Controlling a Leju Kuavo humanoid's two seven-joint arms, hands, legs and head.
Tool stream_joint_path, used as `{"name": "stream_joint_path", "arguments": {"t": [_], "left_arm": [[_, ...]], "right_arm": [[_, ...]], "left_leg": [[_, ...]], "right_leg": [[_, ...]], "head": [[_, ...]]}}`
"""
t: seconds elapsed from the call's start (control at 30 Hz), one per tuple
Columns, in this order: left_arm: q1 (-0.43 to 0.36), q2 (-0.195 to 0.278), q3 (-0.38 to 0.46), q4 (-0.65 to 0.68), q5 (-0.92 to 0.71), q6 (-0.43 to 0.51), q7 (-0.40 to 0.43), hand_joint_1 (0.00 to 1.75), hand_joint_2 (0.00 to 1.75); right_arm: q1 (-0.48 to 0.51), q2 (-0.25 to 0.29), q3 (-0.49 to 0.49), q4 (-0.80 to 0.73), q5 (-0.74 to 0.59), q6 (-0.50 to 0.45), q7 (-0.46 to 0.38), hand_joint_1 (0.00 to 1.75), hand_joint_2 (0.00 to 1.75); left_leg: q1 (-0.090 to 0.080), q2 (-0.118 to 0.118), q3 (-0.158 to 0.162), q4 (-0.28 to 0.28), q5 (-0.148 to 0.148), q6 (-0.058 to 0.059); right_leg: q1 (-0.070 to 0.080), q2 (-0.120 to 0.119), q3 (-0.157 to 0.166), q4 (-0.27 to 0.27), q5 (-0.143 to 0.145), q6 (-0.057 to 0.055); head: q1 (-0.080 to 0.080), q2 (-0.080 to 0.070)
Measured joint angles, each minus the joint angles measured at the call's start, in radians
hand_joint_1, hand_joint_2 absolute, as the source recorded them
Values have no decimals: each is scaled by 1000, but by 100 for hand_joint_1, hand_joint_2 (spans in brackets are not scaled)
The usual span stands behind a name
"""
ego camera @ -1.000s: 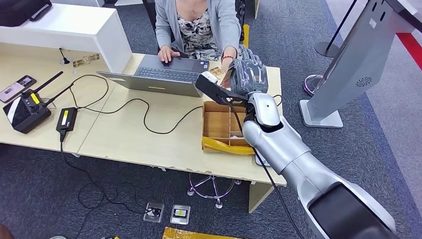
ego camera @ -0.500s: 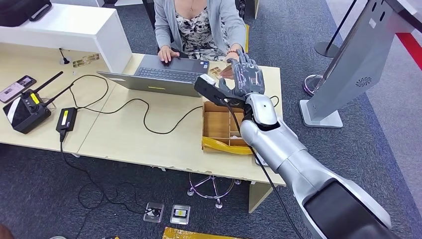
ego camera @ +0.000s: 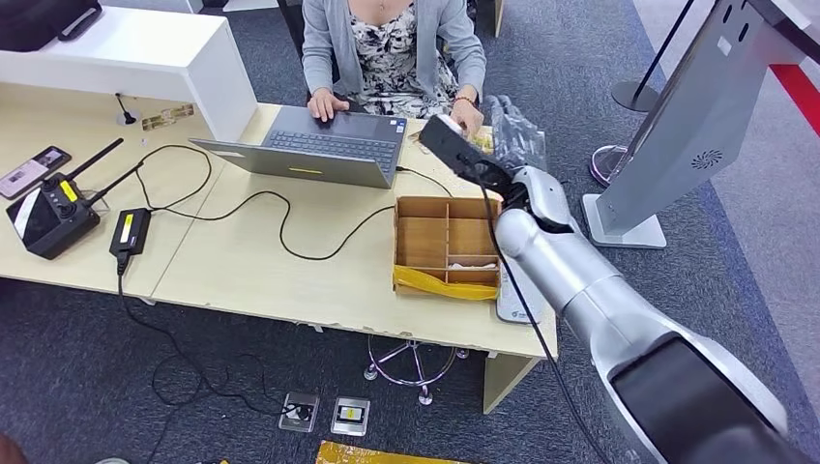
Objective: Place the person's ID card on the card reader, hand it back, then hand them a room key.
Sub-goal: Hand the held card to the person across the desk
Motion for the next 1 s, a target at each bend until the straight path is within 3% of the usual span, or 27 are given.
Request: {"name": "stream_joint_path", "arguments": {"t": [0.37,0.63,0.83,1.0], "left_arm": [[3,0,0,0,37,11,-2,0,0],[3,0,0,0,61,23,-2,0,0],[2,1,1,0,75,30,-6,0,0],[2,3,1,0,91,33,-17,0,0]], "right_arm": [[-11,-261,-85,41,-183,11,135,0,0],[107,-447,-132,54,-298,-5,187,0,0],[262,-549,-186,60,-423,-58,139,0,0],[426,-579,-252,80,-588,-125,-10,0,0]], "left_leg": [[-1,0,-1,2,0,1],[0,0,-1,2,-1,1],[0,-3,-2,2,-1,2],[0,-3,-3,2,-2,3]], "right_leg": [[-1,0,0,-1,1,1],[-1,0,0,-1,1,1],[0,-4,0,-1,1,1],[0,-5,0,-1,1,1]], "head": [[0,0],[0,0],[0,0],[0,0]]}}
